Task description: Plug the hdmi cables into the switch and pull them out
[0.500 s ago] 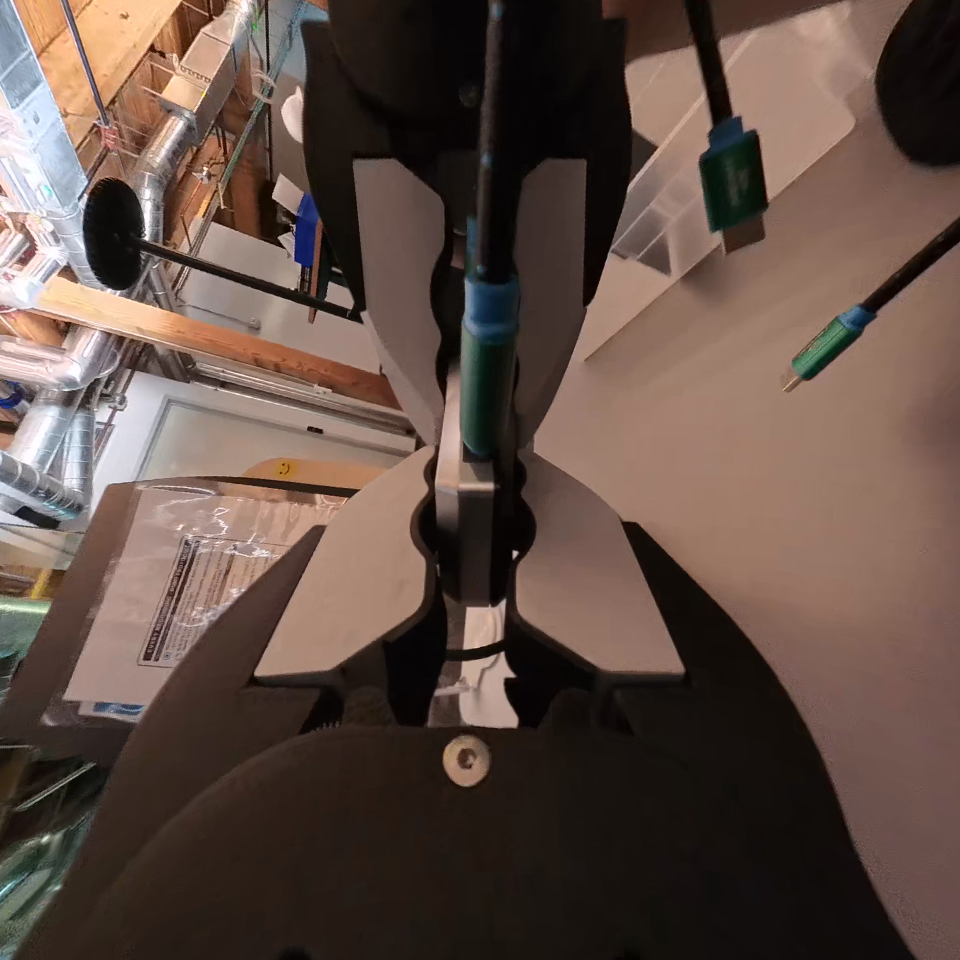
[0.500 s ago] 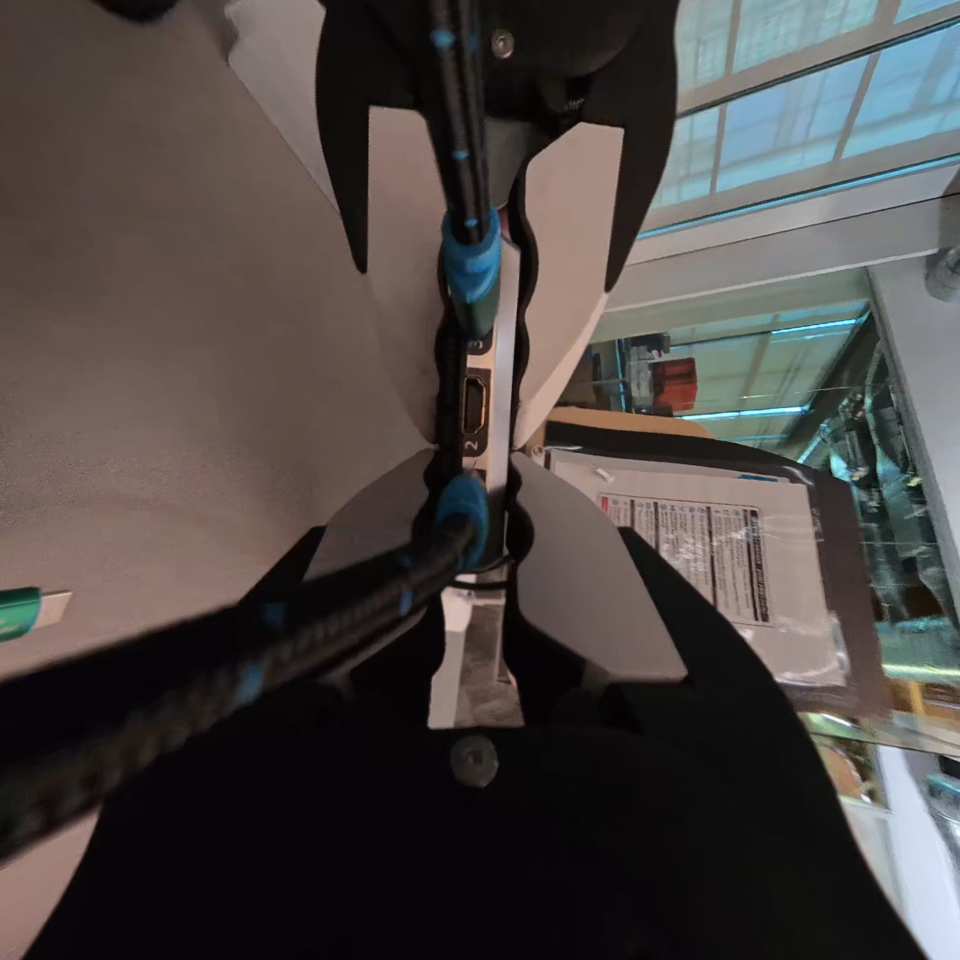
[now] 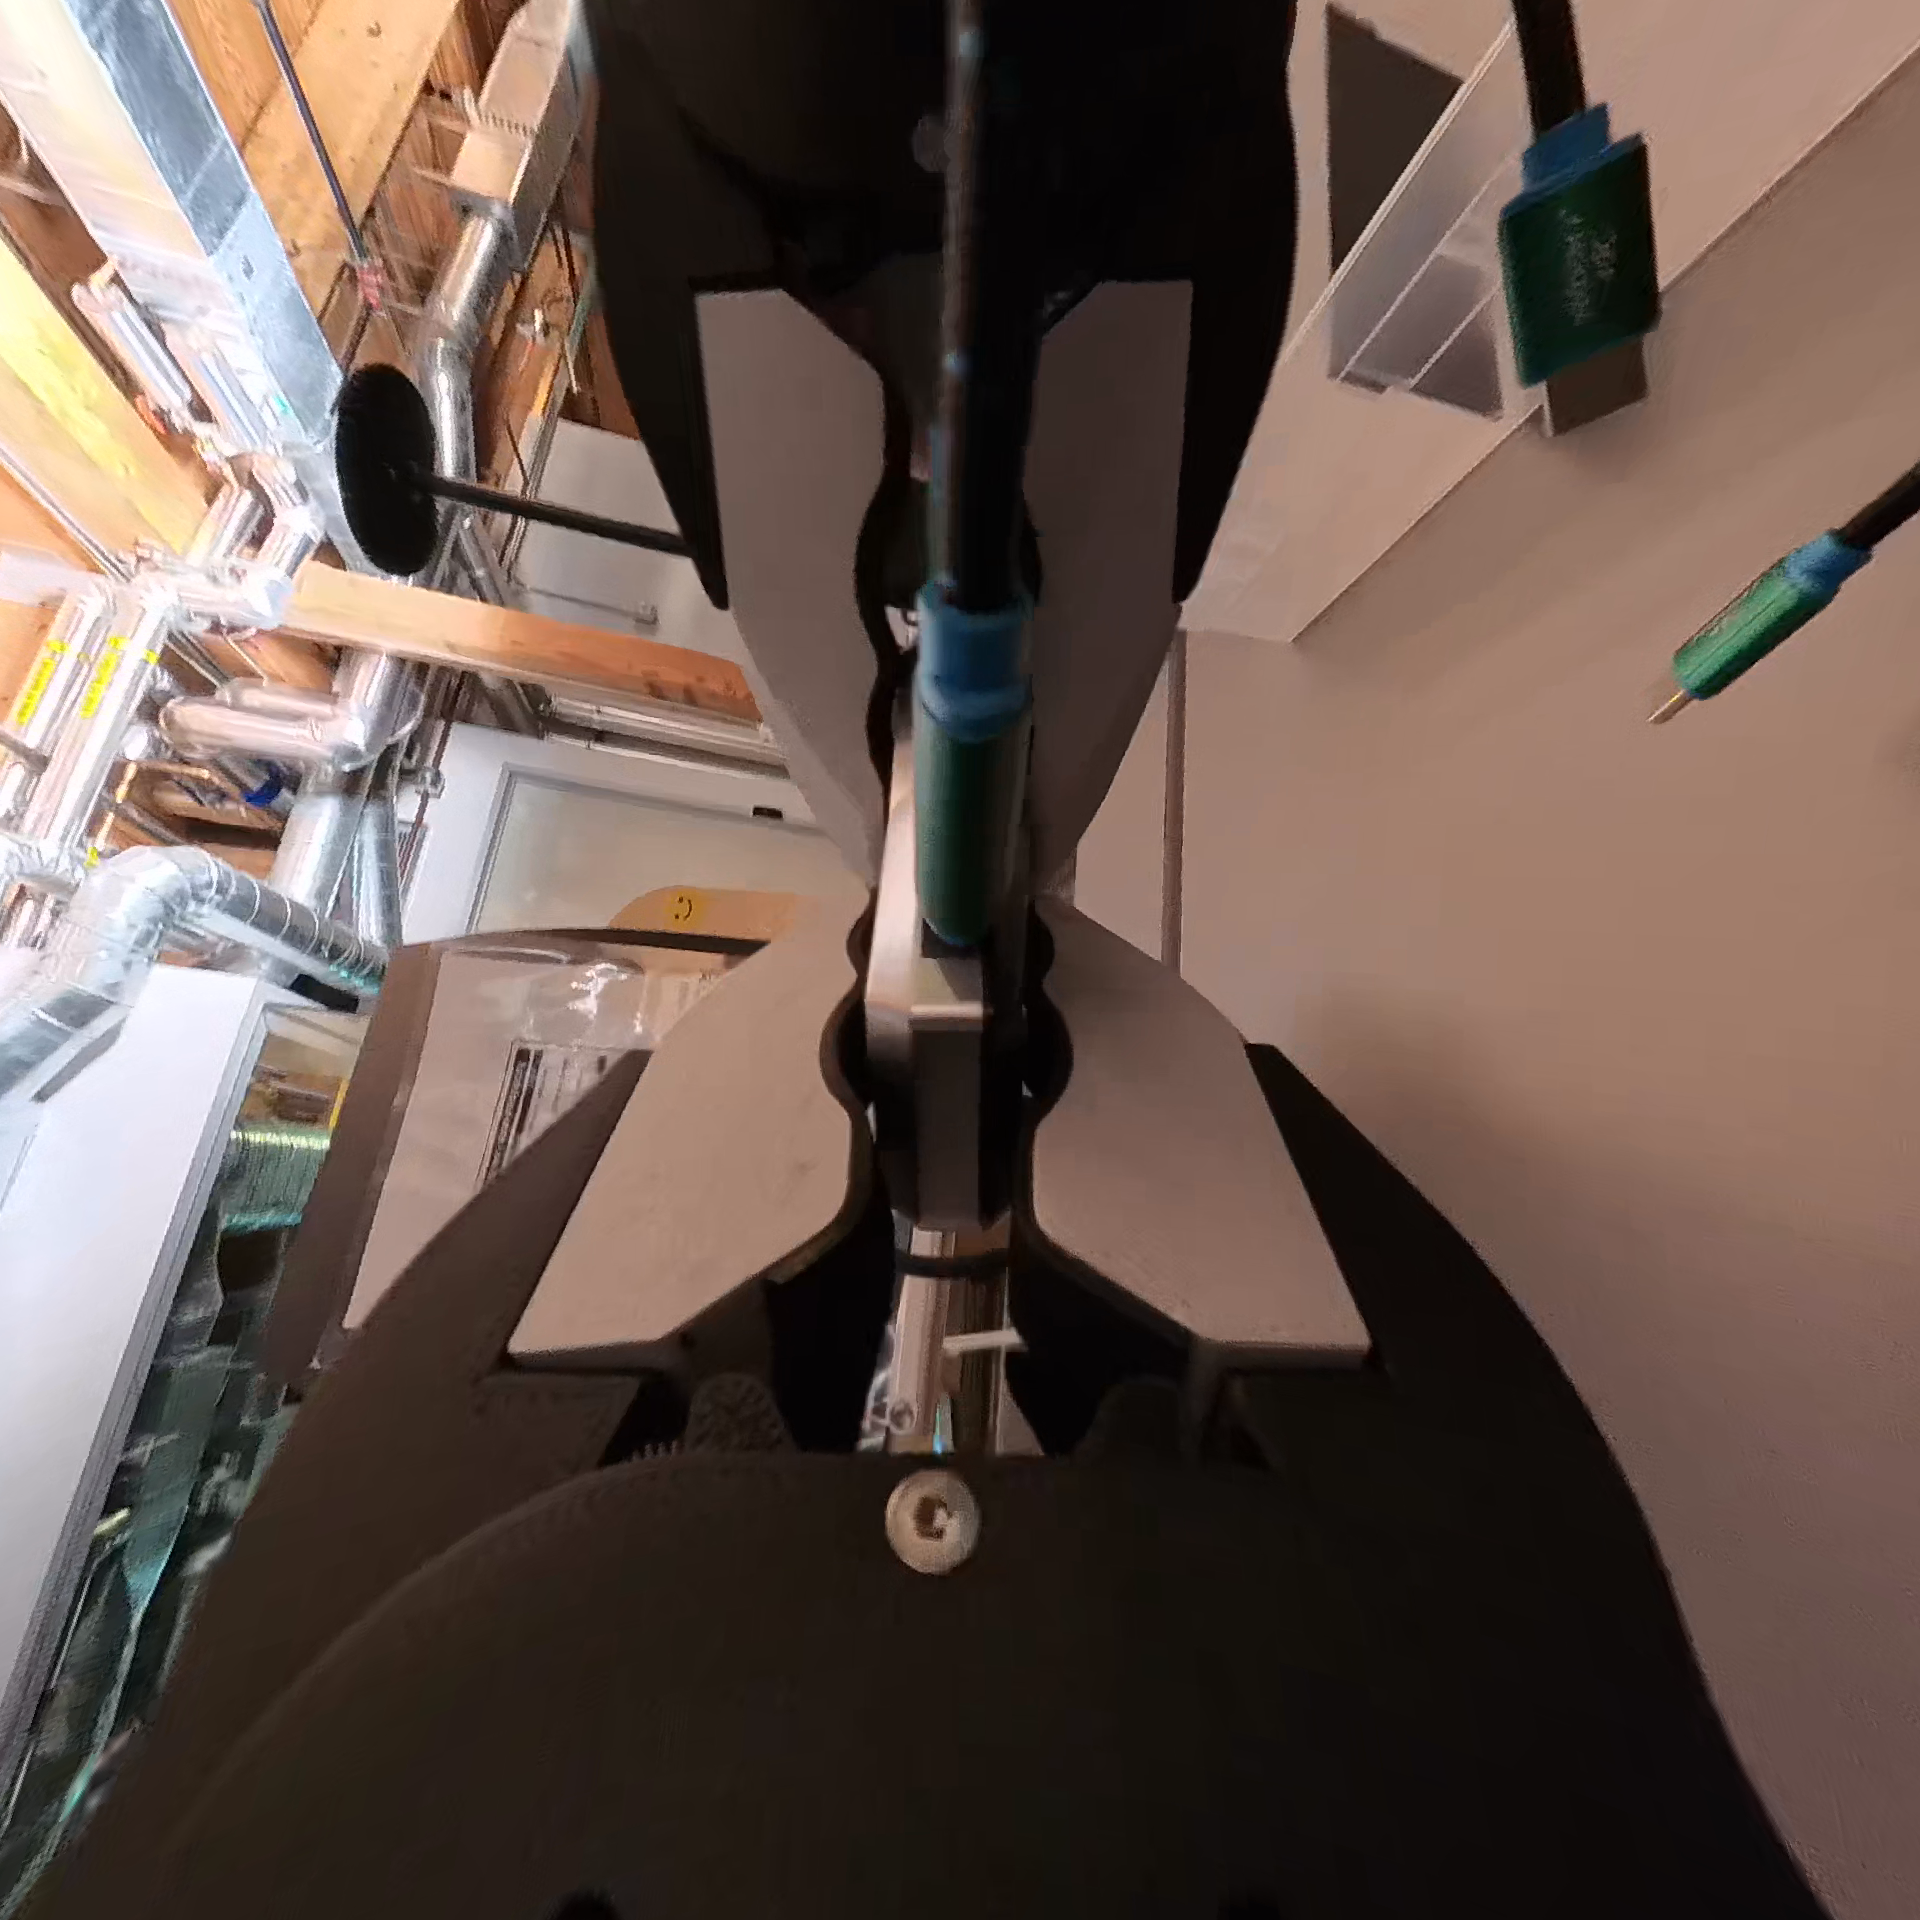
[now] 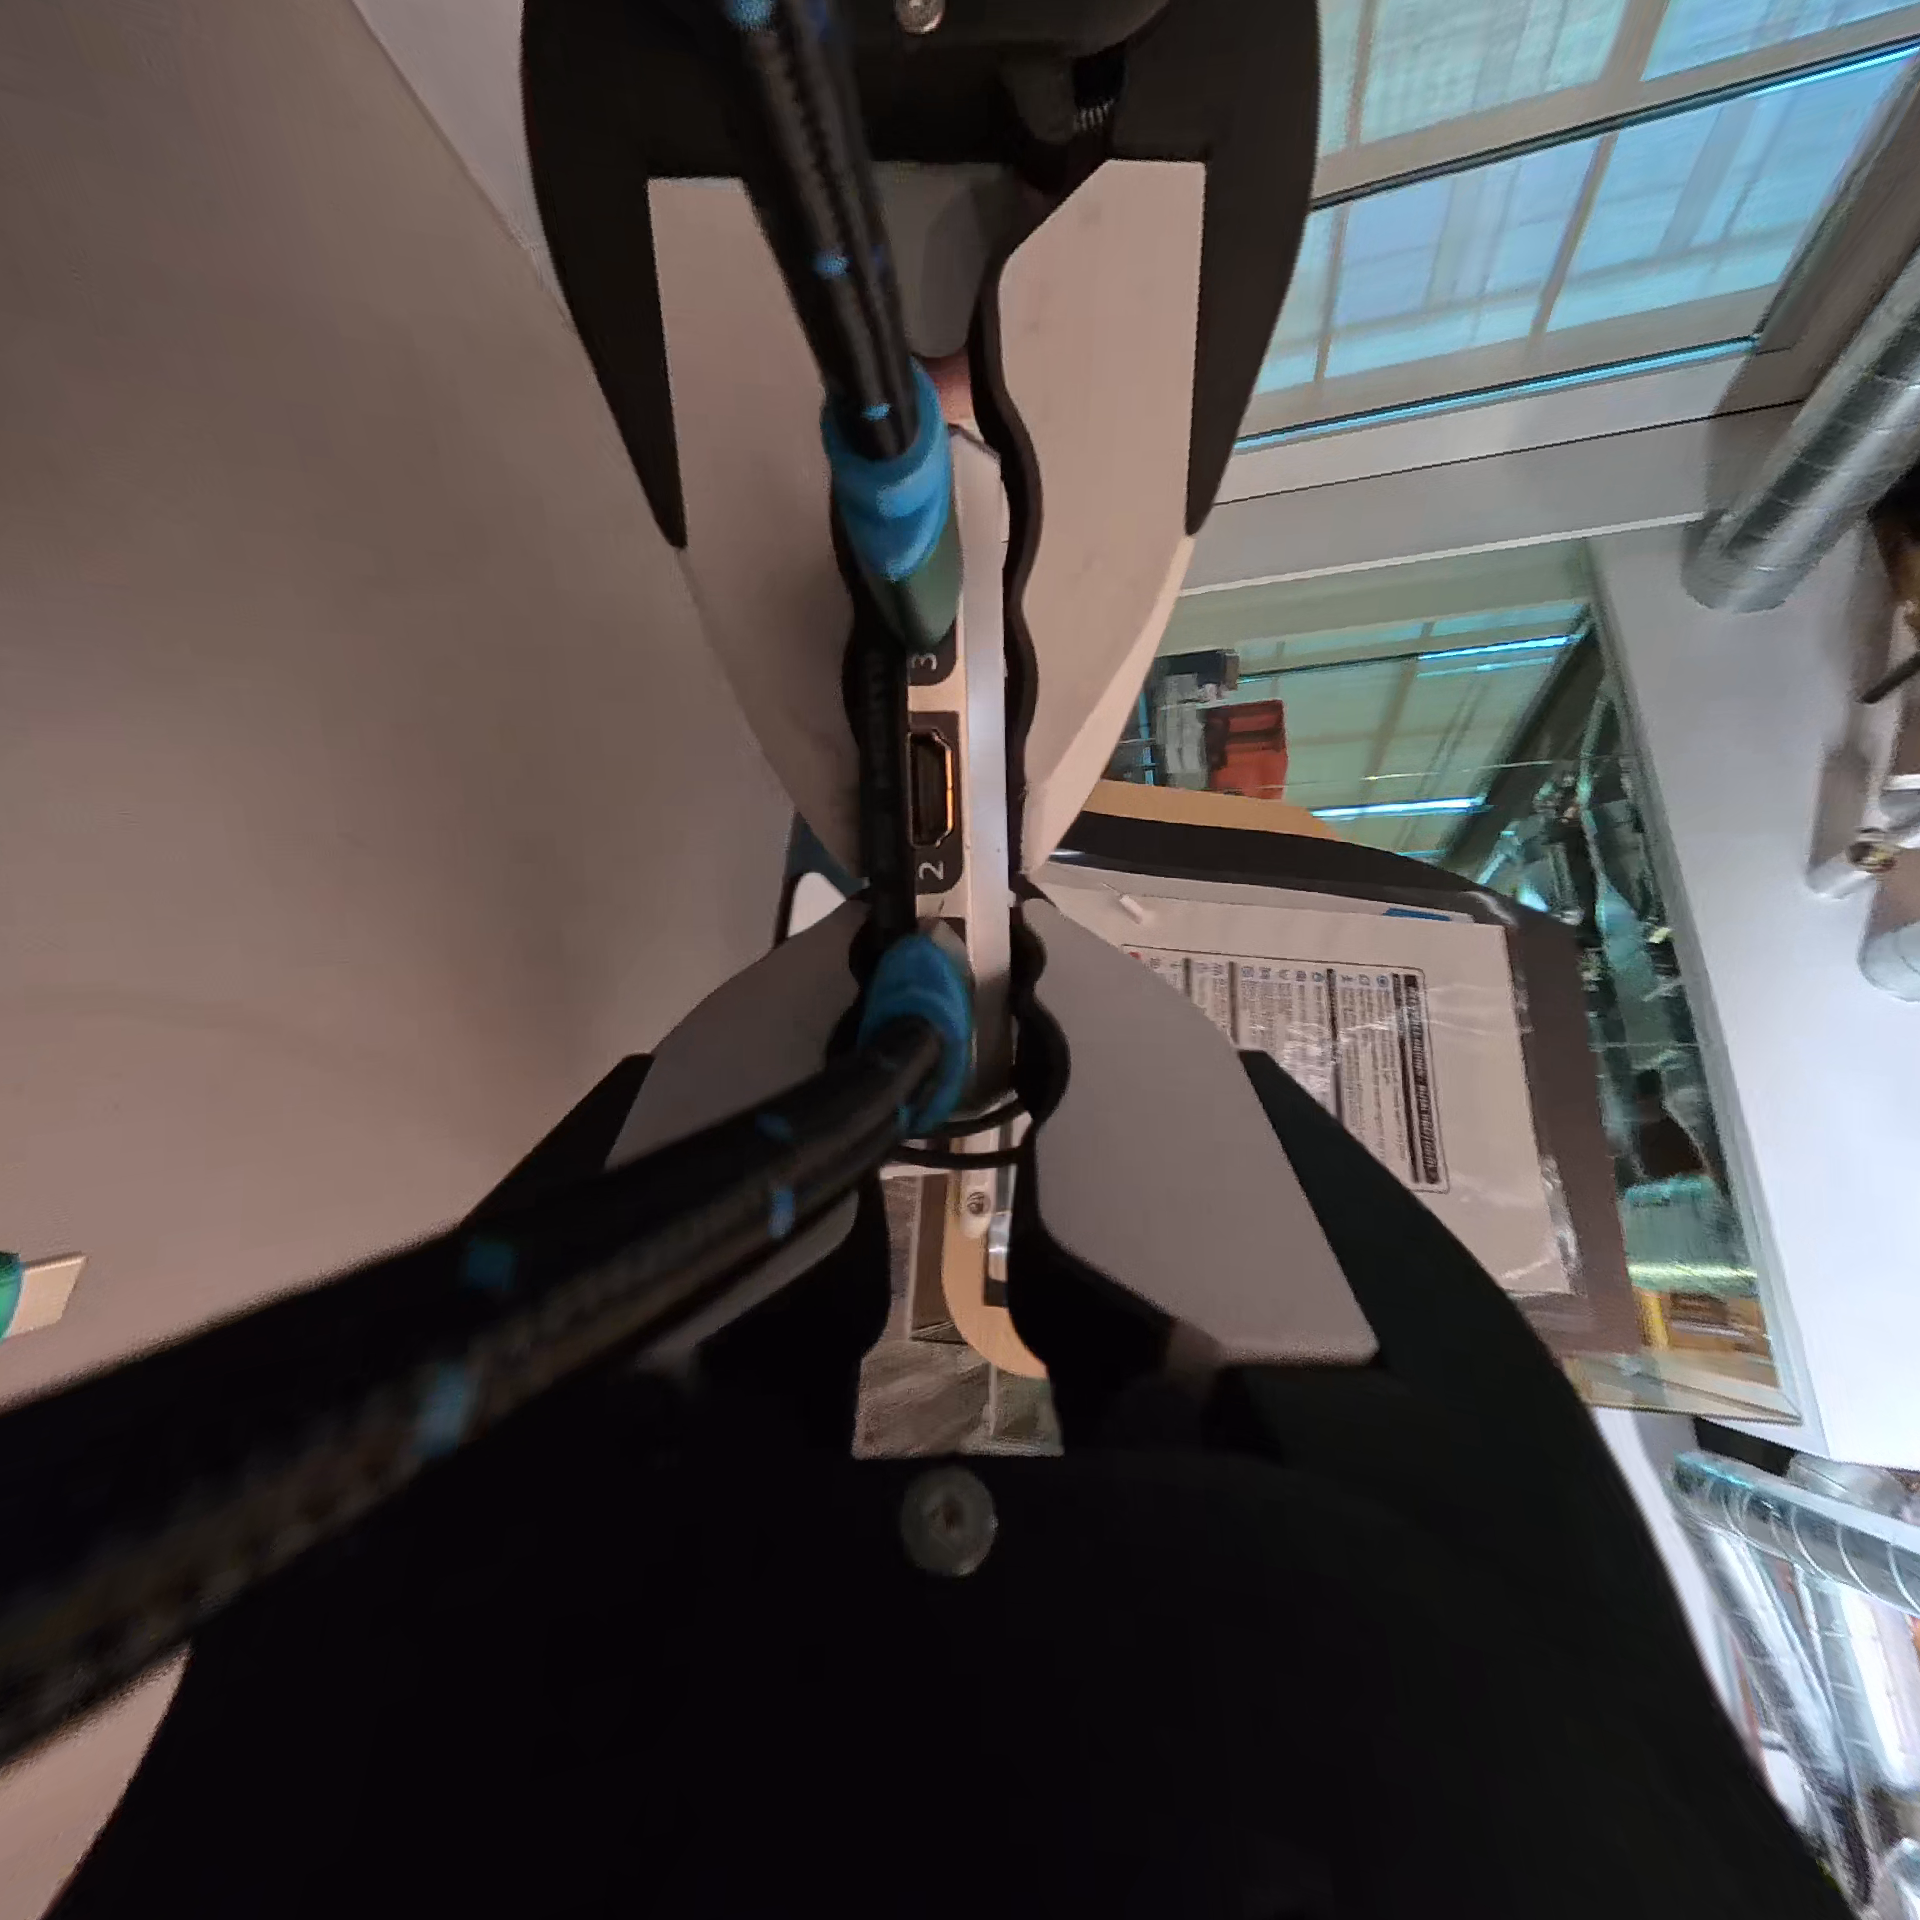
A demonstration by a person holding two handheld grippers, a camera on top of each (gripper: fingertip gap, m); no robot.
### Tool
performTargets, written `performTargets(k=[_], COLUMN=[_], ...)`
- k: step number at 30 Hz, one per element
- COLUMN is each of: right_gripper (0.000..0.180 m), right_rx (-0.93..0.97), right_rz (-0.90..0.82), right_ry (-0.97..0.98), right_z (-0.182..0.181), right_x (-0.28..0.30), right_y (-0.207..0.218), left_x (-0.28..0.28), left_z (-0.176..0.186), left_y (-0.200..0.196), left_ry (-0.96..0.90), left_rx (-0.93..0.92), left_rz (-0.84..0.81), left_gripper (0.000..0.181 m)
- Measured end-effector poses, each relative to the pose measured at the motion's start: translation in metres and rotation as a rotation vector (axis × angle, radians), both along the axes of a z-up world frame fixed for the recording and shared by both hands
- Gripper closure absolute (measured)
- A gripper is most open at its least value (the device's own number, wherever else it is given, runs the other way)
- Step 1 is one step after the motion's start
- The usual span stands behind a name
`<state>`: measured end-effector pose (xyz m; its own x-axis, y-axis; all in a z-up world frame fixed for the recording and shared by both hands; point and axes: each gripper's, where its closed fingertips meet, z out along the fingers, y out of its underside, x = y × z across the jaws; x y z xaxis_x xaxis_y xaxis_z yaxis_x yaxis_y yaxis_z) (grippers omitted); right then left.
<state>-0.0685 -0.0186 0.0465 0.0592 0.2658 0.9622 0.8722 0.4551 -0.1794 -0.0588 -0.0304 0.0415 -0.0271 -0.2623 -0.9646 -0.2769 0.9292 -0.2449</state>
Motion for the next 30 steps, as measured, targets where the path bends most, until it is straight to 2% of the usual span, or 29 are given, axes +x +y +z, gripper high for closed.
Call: performTargets(k=[3,6,10,12,15,18,21,24,27,29,30], right_gripper=[0.157,0.162,0.163,0.164,0.168,0.168,0.165,0.169,0.170,0.164,0.165], right_rx=[0.111,0.225,0.179,0.085,-0.115,-0.135,-0.155,-0.290,-0.457,-0.602,-0.647], right_rz=[-0.084,-0.235,-0.427,-0.469,-0.443,-0.440,-0.324,-0.039,0.151,0.148,0.088], right_ry=[0.032,0.136,0.375,0.488,0.540,0.612,0.757,0.810,0.725,0.660,0.637], right_z=[0.014,0.039,0.043,0.032,0.002,0.013,0.065,0.108,0.105,0.079,0.064], right_x=[0.022,0.074,0.154,0.179,0.189,0.194,0.160,0.075,-0.005,-0.042,-0.051], right_y=[0.009,0.012,0.011,0.010,0.006,-0.004,-0.032,-0.077,-0.103,-0.094,-0.080], left_x=[-0.004,-0.013,-0.026,-0.035,-0.050,-0.062,-0.068,-0.071,-0.071,-0.070,-0.070], left_z=[0.009,0.021,0.042,0.054,0.070,0.077,0.077,0.073,0.072,0.073,0.073], left_y=[0.012,0.029,0.045,0.052,0.067,0.078,0.090,0.099,0.103,0.104,0.104], left_ry=[-0.040,-0.076,-0.176,-0.233,-0.302,-0.325,-0.317,-0.303,-0.308,-0.316,-0.320], left_rx=[0.054,0.076,0.083,0.069,0.036,0.045,0.066,0.092,0.091,0.081,0.079], left_rz=[0.064,0.134,0.198,0.227,0.295,0.334,0.387,0.426,0.448,0.458,0.458], left_gripper=[0.158,0.158,0.158,0.158,0.158,0.159,0.158,0.158,0.158,0.158,0.158])
